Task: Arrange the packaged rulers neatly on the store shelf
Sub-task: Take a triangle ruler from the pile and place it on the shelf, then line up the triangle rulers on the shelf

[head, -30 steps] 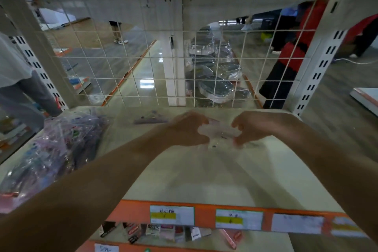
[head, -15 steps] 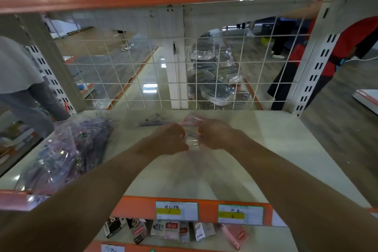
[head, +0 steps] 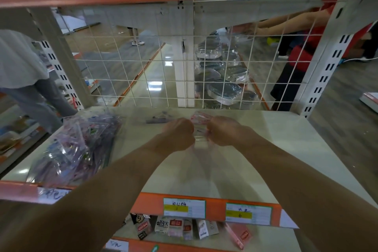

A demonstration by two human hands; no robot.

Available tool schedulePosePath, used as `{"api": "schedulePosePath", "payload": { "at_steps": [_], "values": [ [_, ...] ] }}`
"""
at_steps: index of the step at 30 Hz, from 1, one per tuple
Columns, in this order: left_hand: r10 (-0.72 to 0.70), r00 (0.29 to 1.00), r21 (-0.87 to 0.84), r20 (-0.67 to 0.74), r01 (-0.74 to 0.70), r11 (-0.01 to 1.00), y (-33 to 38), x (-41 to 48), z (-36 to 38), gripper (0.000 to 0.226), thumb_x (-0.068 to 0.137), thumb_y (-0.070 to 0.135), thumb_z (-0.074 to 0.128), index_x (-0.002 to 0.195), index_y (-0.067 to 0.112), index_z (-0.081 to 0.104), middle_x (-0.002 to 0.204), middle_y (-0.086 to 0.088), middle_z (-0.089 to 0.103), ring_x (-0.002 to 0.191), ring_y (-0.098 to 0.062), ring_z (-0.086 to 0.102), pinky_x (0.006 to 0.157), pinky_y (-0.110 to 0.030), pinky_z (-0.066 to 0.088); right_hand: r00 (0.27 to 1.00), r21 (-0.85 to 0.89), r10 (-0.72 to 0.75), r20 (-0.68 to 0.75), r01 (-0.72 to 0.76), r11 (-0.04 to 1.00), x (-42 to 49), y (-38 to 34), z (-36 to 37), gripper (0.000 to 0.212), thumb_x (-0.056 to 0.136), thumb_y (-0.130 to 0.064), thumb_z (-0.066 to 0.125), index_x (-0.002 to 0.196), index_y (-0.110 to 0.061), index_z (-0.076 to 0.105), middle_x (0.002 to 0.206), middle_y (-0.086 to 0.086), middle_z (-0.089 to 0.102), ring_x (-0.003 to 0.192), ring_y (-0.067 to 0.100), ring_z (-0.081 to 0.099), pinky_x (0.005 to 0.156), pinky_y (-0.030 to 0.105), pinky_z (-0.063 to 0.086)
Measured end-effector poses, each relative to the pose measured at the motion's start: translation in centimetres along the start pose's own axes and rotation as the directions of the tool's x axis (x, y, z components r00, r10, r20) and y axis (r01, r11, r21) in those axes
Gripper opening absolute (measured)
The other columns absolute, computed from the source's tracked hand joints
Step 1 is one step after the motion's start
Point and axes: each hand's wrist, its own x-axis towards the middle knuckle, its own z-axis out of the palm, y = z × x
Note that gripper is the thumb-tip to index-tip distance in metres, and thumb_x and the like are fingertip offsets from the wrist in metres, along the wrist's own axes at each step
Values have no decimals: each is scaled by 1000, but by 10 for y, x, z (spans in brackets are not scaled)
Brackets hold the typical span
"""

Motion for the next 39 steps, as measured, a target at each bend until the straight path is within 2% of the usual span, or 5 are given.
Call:
{"api": "schedulePosePath", "payload": {
  "at_steps": [12, 18, 25, 31, 39],
  "values": [
    [-230, 963, -136, -140, 211, 968, -122, -73, -102, 29, 87, 24, 63, 115, 15, 66, 113, -5, 65, 100, -20, 60, 84, -21, 41, 982, 225, -188, -2, 183, 957, 25, -119, -23, 36, 95, -25, 47, 128, -16, 58, 137, 5, 52, 124, 23, 49, 100, 27, 37],
    [-464, 882, -163, -81, 448, 879, -216, -129, -124, 30, 87, 19, 64, 114, 9, 67, 115, -9, 65, 102, -22, 62, 86, -22, 42, 963, 439, -268, 2, 240, 866, 36, -210, -12, 27, 90, -30, 56, 104, -9, 64, 106, 5, 62, 99, 25, 58, 79, 30, 44],
    [-498, 867, -141, -13, 492, 859, -257, -164, -112, 31, 87, 22, 62, 117, 13, 66, 119, -4, 64, 99, -20, 62, 83, -23, 46, 989, 195, -147, -26, 150, 969, 68, -263, 17, 61, 85, -62, 48, 128, -20, 55, 131, 4, 56, 114, 25, 56, 87, 33, 45],
    [-491, 871, -191, -8, 481, 856, -272, -158, -103, 30, 84, 27, 64, 112, 17, 69, 115, -3, 66, 95, -20, 64, 86, -32, 53, 996, 260, -65, 53, 50, 964, 75, -266, 18, 20, 86, -42, 56, 85, -22, 55, 106, 5, 63, 96, 24, 59, 68, 26, 37],
    [-497, 864, -385, -81, 433, 815, -272, -145, -100, 32, 86, 24, 64, 117, 15, 65, 116, -4, 64, 87, -13, 56, 74, -21, 41, 997, 578, -60, 44, 24, 816, 65, -243, 16, 26, 82, -30, 71, 61, -18, 61, 59, -1, 57, 60, 15, 55, 57, 24, 40]
  ]
}}
